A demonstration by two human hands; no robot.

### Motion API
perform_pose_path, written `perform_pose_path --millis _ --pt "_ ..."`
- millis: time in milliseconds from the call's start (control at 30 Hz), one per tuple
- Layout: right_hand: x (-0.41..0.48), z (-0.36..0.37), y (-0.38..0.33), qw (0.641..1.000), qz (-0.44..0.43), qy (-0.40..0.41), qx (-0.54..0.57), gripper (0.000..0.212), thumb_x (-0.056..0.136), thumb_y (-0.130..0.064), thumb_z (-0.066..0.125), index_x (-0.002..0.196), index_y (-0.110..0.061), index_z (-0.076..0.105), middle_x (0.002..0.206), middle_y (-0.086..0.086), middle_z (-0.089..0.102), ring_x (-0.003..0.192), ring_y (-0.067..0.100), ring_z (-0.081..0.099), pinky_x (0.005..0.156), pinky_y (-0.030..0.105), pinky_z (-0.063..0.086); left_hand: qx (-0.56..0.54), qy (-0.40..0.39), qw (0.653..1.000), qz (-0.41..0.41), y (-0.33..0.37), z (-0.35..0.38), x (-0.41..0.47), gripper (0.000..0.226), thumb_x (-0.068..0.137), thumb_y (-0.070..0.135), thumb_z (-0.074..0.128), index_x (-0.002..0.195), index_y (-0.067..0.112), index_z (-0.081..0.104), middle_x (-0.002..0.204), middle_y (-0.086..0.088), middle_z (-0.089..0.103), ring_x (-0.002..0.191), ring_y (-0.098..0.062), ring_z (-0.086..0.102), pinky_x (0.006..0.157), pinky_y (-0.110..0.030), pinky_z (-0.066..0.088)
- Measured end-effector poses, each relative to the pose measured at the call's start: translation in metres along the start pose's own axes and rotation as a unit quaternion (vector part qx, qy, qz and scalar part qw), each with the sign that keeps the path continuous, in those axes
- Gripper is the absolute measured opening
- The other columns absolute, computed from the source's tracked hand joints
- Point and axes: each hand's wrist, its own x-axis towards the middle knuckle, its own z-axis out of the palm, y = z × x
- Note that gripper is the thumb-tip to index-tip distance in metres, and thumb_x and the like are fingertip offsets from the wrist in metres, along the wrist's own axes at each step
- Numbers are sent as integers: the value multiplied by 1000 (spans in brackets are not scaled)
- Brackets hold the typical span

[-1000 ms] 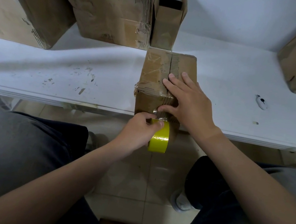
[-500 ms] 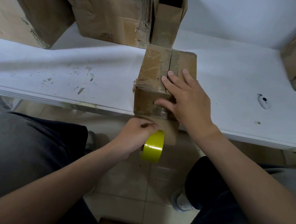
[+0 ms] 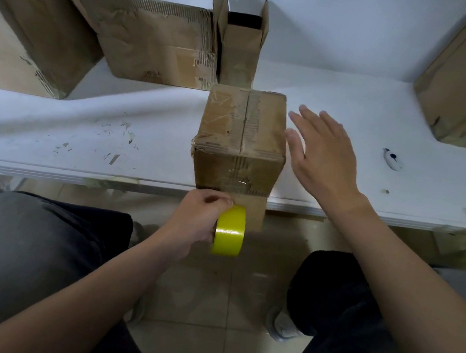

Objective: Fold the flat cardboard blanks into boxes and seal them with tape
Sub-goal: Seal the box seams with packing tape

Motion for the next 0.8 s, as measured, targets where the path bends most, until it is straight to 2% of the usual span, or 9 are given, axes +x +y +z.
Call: perform_pose_path --millis 67,133,267,367,467,600,700,800 --pt "0 2 34 998 57 -21 -24 51 107 -43 28 145 -20 52 156 3 45 145 33 37 118 52 30 -7 9 1000 -16 0 3 -3 14 100 25 61 112 22 68 108 -7 64 90 -24 70 52 -26 54" --pt "-4 8 69 988 127 -72 -42 49 105 -40 30 143 -18 53 157 6 43 143 38 35 116 54 31 -12 19 999 -26 -1 7 -5 19 100 26 62 118 20 66 111 -7 63 91 -27 69 56 -30 56" --pt "-14 17 119 952 239 -183 -61 52 105 -41 34 153 -21 35 166 8 19 152 39 13 120 56 19 -6 53 998 -19 1 16 -7 24 99 28 63 120 18 66 110 -8 63 92 -28 67 65 -38 58" --pt "-16 20 145 937 283 -199 -58 58 104 -45 36 157 -20 27 168 10 7 153 40 5 120 58 14 -16 70 997 -26 3 23 -6 19 99 24 62 115 15 66 100 -9 64 82 -26 67 63 -38 58" --pt "-15 23 166 923 320 -210 -44 65 103 -47 39 159 -19 19 168 14 1 153 41 1 121 58 11 -23 86 995 -33 4 29 -5 12 100 21 61 109 16 67 99 -7 65 82 -25 65 63 -36 57" --pt "-16 25 178 921 340 -190 27 70 98 -41 51 156 -12 25 164 9 15 146 39 19 117 56 22 -26 111 993 -28 6 35 -6 11 100 20 61 109 16 66 97 -4 63 81 -22 63 61 -34 53" --pt "-21 23 177 940 295 -165 53 66 96 -30 53 155 -10 31 159 7 30 142 34 29 114 50 27 -24 120 992 -31 7 36 -7 17 100 21 61 115 15 66 101 -5 63 85 -24 63 60 -35 53" --pt "-24 21 168 961 220 -163 19 50 97 -25 42 143 -5 49 139 13 53 127 32 49 110 47 38 -18 125 991 -36 5 38 -5 18 100 21 61 116 15 65 102 -6 62 86 -24 61 61 -35 52"
